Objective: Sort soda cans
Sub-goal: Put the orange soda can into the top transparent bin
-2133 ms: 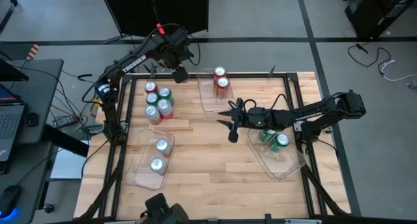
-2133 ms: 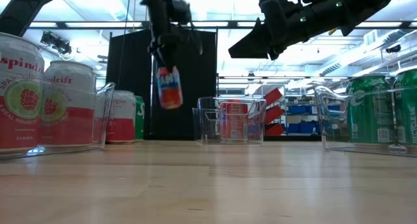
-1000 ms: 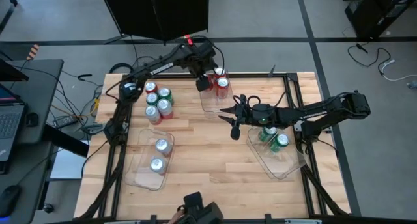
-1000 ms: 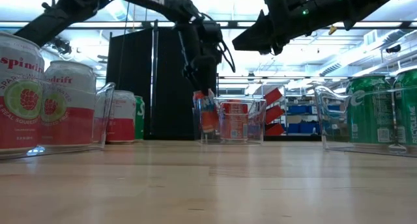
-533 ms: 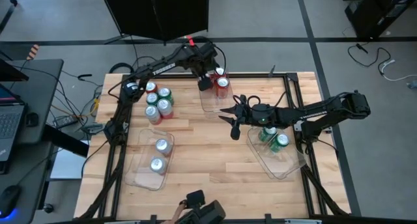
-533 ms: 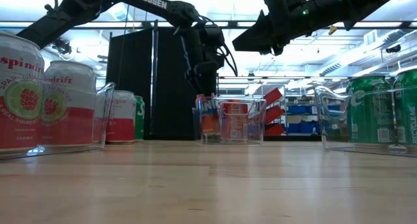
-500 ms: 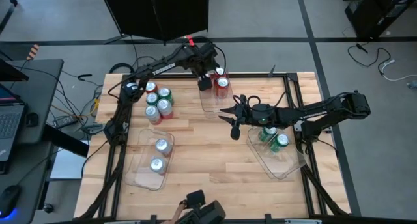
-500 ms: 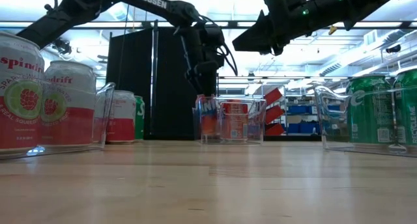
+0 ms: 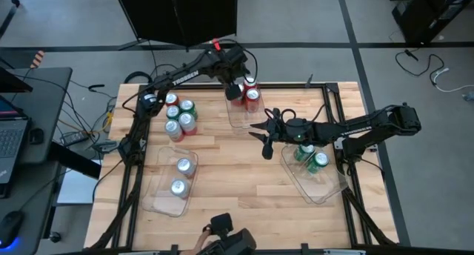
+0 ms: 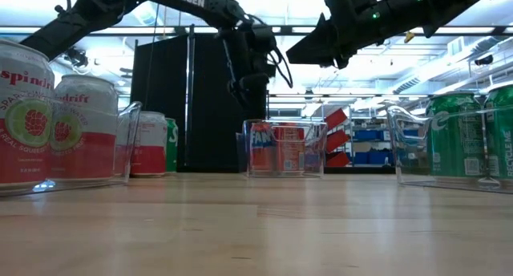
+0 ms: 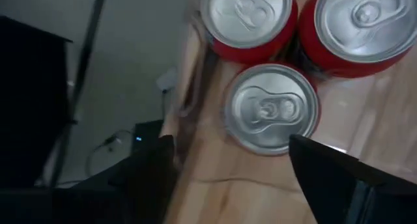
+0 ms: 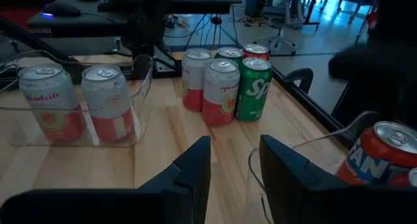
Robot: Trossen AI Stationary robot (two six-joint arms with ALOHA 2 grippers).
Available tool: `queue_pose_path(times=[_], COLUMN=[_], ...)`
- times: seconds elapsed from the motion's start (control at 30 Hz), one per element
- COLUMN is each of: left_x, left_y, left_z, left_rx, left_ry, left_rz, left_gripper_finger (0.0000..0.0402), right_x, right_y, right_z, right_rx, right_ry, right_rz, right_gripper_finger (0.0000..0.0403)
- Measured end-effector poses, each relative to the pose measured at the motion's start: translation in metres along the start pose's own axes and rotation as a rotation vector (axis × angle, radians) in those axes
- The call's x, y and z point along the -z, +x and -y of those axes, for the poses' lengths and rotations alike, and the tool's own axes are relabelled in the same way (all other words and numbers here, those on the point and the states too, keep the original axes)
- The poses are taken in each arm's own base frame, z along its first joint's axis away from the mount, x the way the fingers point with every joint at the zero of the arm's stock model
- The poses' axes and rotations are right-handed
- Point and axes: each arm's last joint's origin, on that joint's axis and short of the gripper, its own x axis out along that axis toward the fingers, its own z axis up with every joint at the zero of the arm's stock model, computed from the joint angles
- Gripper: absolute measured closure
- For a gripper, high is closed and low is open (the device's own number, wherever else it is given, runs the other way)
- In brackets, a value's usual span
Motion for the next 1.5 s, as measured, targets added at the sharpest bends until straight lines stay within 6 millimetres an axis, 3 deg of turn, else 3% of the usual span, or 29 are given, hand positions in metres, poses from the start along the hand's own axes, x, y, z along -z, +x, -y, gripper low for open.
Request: queue_pose_path(times=[0.17, 0.47, 0.53, 0.83, 1.07, 1.27, 1.5], left_x=[-0.001, 0.031, 0.038, 0.075, 0.138, 0.2, 0.236], left_y=[-0.04, -0.112, -0.124, -0.158, -0.155, -0.153, -0.151], left_z=[-0.007, -0.011, -0.011, -0.002, 0.013, 0.026, 0.039], left_rx=[-0.006, -0.005, -0.002, 0.009, 0.003, -0.006, 0.088], left_ry=[0.001, -0.114, -0.139, -0.194, -0.326, -0.57, -0.74], left_rz=[0.004, -0.035, -0.048, -0.085, -0.125, -0.146, -0.172], left_gripper_finger=[0.0169, 0.0368, 0.0392, 0.0399, 0.04, 0.0401, 0.0398], right_x=[0.002, 0.008, 0.011, 0.023, 0.024, 0.022, 0.018], right_y=[0.0, 0.003, 0.005, 0.017, 0.019, 0.019, 0.019], right_z=[0.0, -0.001, -0.001, -0.004, -0.005, -0.005, -0.005], right_rx=[0.001, 0.0, -0.001, -0.006, -0.008, -0.009, -0.01], right_ry=[-0.007, -0.019, -0.022, -0.028, -0.019, -0.012, -0.003], right_rz=[-0.024, -0.06, -0.071, -0.102, -0.095, -0.072, -0.036], right_gripper_finger=[0.0282, 0.0284, 0.0284, 0.0284, 0.0284, 0.0284, 0.0284])
